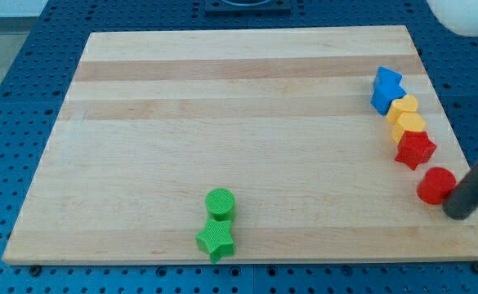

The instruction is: Separate the green star from the green circle

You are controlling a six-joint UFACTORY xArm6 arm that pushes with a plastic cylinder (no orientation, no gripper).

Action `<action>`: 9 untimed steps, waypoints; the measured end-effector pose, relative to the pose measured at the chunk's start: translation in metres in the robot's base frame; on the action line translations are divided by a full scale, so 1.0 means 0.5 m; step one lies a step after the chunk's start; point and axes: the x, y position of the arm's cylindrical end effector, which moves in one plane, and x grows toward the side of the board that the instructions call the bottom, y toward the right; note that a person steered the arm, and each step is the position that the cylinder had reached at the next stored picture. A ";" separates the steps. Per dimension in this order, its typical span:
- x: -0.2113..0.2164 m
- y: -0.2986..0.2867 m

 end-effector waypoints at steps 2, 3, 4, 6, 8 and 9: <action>-0.017 -0.005; -0.017 -0.015; -0.017 -0.023; 0.011 -0.070; 0.010 -0.297; -0.025 -0.428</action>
